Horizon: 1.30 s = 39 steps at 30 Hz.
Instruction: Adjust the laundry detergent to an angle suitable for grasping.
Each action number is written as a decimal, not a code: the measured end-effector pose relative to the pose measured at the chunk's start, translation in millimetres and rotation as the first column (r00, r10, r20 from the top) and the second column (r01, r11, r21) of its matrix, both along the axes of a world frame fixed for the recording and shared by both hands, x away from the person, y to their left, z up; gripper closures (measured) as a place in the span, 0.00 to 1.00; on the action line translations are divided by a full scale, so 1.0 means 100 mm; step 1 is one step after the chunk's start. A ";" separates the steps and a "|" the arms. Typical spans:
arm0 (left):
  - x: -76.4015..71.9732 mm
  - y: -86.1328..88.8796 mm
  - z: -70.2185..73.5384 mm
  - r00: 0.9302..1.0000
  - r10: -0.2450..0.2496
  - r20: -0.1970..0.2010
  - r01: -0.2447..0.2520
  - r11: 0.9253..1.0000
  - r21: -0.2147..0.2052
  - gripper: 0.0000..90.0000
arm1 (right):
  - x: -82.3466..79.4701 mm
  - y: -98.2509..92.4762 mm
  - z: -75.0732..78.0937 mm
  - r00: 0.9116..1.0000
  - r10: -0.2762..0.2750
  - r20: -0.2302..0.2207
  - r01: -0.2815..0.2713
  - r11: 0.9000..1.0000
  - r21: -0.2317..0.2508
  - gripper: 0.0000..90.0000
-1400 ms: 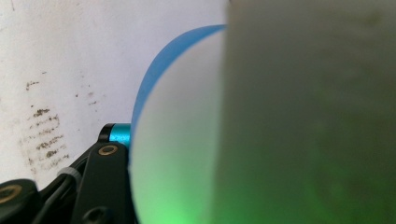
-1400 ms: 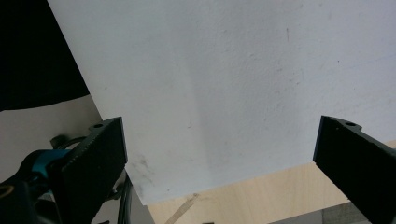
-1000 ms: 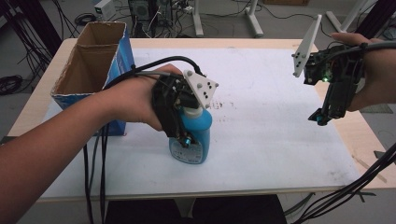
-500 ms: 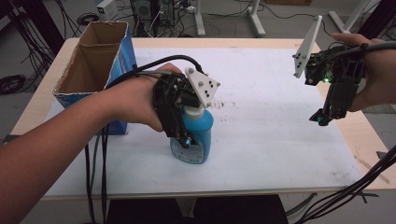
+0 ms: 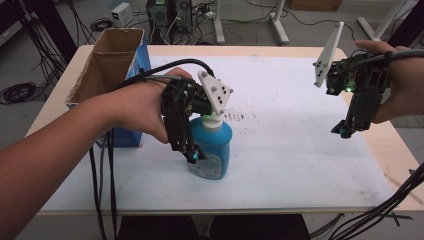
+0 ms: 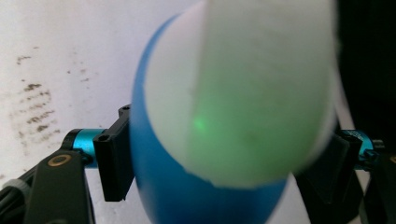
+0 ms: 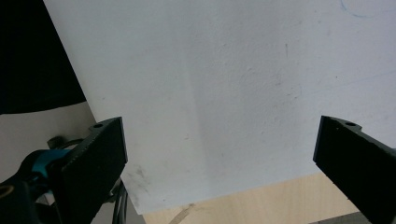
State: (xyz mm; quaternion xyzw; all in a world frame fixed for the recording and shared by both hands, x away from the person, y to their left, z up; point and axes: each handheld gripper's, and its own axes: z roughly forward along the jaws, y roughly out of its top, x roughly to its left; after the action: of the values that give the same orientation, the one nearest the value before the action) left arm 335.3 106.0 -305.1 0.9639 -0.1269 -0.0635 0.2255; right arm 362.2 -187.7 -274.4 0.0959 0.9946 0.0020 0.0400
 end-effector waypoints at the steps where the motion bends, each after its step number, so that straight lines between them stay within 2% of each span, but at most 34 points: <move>1: 0.00 0.01 0.01 1.000 0.007 0.001 -0.007 1.000 0.004 0.25 | 0.01 0.00 0.01 1.000 0.001 0.000 -0.001 1.000 0.001 0.02; 7: 0.03 0.10 0.12 0.999 0.048 -0.002 -0.048 0.998 0.031 0.22 | 0.05 0.07 0.05 1.000 0.004 0.004 -0.004 1.000 0.006 0.02; 14: 0.07 0.21 0.26 0.996 0.088 0.016 -0.089 0.991 0.099 0.17 | 0.11 0.18 0.12 0.999 0.035 0.003 -0.035 0.999 0.024 0.02; 18: 0.11 0.29 0.36 0.990 0.141 0.028 -0.143 0.980 0.142 0.14 | 0.15 0.30 0.16 0.998 0.056 0.001 -0.056 0.998 0.018 0.02; 19: 0.11 0.29 0.36 0.990 0.141 0.028 -0.143 0.980 0.142 0.13 | 0.15 0.30 0.16 0.998 0.056 0.001 -0.056 0.998 0.018 0.02; 20: 0.13 0.33 0.41 0.986 0.162 0.026 -0.164 0.974 0.154 0.13 | 0.17 0.33 0.17 0.998 0.068 0.002 -0.068 0.998 0.020 0.02; 24: 0.16 0.41 0.49 0.981 0.194 0.028 -0.196 0.965 0.177 0.10 | 0.21 0.46 0.22 0.997 0.082 0.009 -0.082 0.996 0.030 0.02; 29: 0.21 0.45 0.56 0.975 0.218 0.045 -0.222 0.948 0.226 0.07 | 0.26 0.58 0.23 0.994 0.105 0.003 -0.105 0.994 0.026 0.02; 35: 0.28 0.45 0.63 0.973 0.226 0.054 -0.233 0.933 0.273 0.06 | 0.32 0.69 0.22 0.993 0.119 -0.013 -0.119 0.993 0.012 0.02; 36: 0.29 0.45 0.63 0.971 0.236 0.050 -0.240 0.930 0.277 0.04 | 0.34 0.71 0.22 0.991 0.130 -0.017 -0.130 0.991 0.010 0.02; 39: 0.32 0.45 0.66 0.970 0.237 0.058 -0.243 0.924 0.295 0.02 | 0.37 0.76 0.20 0.991 0.126 -0.035 -0.127 0.992 -0.014 0.02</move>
State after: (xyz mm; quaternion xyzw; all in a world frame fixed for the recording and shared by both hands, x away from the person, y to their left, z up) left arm 367.8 150.7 -239.0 0.9958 0.0006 -0.0435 0.0811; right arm 399.5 -111.9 -254.8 0.0324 0.9992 -0.0049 0.0235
